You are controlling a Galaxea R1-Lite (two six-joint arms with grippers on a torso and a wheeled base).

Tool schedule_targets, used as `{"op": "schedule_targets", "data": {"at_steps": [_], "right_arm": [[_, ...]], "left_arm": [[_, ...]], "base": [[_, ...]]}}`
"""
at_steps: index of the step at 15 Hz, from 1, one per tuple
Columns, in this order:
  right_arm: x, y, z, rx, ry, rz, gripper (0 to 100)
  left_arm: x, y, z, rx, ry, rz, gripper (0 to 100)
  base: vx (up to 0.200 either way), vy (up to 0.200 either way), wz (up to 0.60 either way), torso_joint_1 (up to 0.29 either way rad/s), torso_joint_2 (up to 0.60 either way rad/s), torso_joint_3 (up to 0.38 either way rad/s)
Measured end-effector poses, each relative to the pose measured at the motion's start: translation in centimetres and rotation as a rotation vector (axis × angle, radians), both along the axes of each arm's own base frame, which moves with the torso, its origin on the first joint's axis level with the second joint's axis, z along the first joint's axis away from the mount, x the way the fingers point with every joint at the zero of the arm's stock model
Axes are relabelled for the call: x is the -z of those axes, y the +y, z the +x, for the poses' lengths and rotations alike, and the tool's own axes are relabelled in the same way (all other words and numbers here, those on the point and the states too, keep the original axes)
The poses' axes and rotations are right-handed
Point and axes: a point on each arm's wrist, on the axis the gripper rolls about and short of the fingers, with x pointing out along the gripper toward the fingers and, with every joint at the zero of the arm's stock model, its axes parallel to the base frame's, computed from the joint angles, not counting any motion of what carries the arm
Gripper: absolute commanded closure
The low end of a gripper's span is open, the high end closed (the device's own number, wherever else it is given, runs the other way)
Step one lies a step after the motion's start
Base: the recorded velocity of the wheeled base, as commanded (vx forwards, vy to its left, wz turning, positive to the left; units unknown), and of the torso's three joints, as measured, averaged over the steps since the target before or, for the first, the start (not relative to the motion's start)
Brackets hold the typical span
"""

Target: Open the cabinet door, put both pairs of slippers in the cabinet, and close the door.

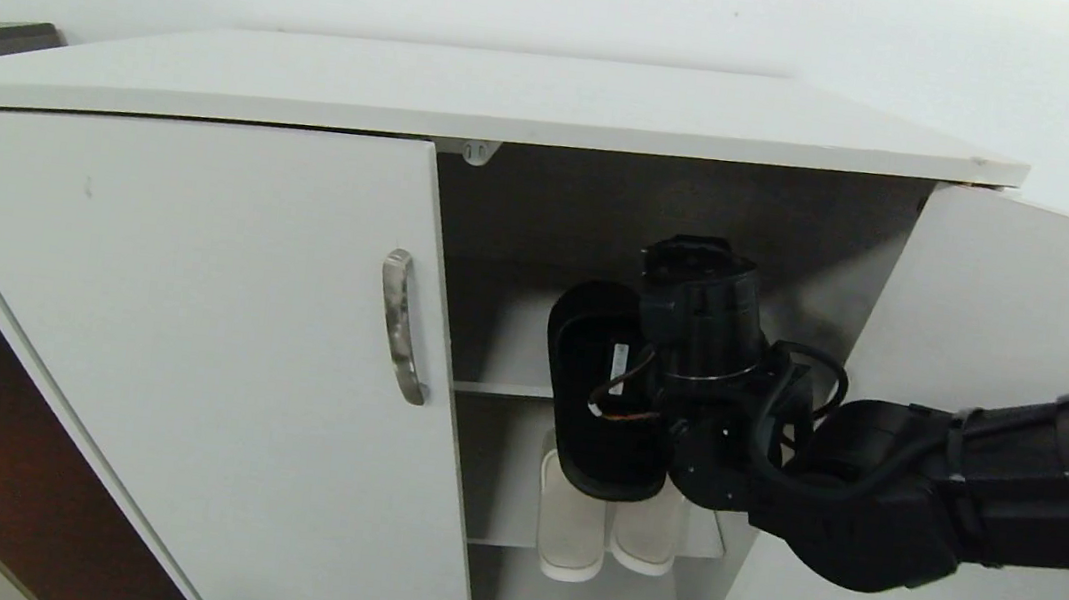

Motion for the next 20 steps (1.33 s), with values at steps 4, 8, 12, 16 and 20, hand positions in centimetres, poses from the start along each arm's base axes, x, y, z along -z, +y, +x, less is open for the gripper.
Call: {"op": "schedule_targets", "data": {"at_steps": [4, 8, 12, 16, 20], "right_arm": [[-1.2, 0.5, 2.7, 0.023, 0.005, -0.002, 100], [-2.5, 1.0, 4.3, 0.037, 0.012, -0.021, 100], [-2.5, 1.5, 5.1, 0.04, 0.008, -0.035, 100], [-1.9, 1.7, 5.4, 0.044, 0.016, -0.044, 100], [-1.1, 1.8, 5.4, 0.044, 0.031, -0.059, 100]], "left_arm": [[0.0, 0.0, 0.0, 0.0, 0.0, 0.0, 100], [0.0, 0.0, 0.0, 0.0, 0.0, 0.0, 100], [0.0, 0.0, 0.0, 0.0, 0.0, -0.002, 100], [0.0, 0.0, 0.0, 0.0, 0.0, -0.003, 100], [0.0, 0.0, 0.0, -0.002, 0.0, -0.003, 100]], "base": [[0.0, 0.0, 0.0, 0.0, 0.0, 0.0], [0.0, 0.0, 0.0, 0.0, 0.0, 0.0], [0.0, 0.0, 0.0, 0.0, 0.0, 0.0], [0.0, 0.0, 0.0, 0.0, 0.0, 0.0], [0.0, 0.0, 0.0, 0.0, 0.0, 0.0]]}}
